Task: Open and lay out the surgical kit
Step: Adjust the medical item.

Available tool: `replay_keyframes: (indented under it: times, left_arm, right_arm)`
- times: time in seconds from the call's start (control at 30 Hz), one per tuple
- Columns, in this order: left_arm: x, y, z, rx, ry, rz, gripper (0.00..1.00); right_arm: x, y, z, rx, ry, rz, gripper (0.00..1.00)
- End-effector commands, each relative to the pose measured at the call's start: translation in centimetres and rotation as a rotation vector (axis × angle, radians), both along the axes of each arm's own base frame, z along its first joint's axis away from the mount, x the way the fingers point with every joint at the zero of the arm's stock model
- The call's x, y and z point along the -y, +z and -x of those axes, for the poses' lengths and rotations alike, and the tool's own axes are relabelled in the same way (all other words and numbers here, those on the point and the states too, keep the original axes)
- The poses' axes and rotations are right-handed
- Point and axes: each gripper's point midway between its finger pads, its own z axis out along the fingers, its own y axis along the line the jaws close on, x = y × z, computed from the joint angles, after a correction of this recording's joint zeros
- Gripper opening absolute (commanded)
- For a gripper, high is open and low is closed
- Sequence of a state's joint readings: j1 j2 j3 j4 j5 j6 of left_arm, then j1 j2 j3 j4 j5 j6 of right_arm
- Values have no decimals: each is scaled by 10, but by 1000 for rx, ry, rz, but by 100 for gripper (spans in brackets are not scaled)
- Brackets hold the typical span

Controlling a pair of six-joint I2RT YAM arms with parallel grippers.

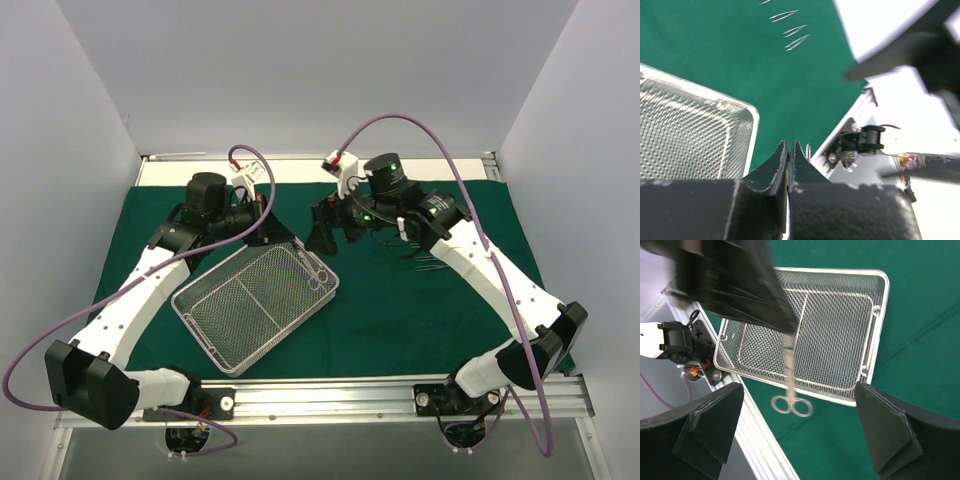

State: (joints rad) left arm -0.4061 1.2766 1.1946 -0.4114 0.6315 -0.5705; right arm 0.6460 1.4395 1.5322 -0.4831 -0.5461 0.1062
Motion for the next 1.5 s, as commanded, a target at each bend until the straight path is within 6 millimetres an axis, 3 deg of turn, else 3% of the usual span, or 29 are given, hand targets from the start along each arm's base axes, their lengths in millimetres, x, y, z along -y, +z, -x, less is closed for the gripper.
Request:
replay_keyframes:
  times: [0.0,0.1,0.23,0.4,0.5,0.57,0.7,0.97,1.1,1.27,1.47]
  left_arm:
    - [-14,1,-8,-1,86,-68,2]
    - [-16,2,-9,-4,104,-76,2]
    - [-18,9,-10,14,124,-74,2]
    - [-18,11,-9,16,120,-68,2]
    - [-18,10,-8,17,124,-64,2]
    - [-19,13,-8,21,131,-54,2]
    - [-18,12,-9,15,132,-54,2]
    - [-18,13,-9,13,129,-49,2]
    - [-19,11,-9,8,134,-49,2]
    - [-20,9,-9,-2,138,-51,2]
    - [-20,12,-11,-9,144,-23,2]
  right_arm:
    - [-11,0,3,75,-5,110,100]
    - [-21,0,1,98,-33,115,100]
    - [-38,-9,14,111,-4,134,100]
    - [-41,-20,14,124,13,160,98]
    - [-43,-27,15,116,44,189,85]
    - [-45,-33,18,104,66,211,82]
    - [-55,-41,24,90,110,215,68]
    - [-60,-53,23,79,120,247,58]
    - [-60,-58,24,59,125,266,45]
    - [-60,-61,24,65,147,288,36]
    - [-59,-69,26,56,159,311,32]
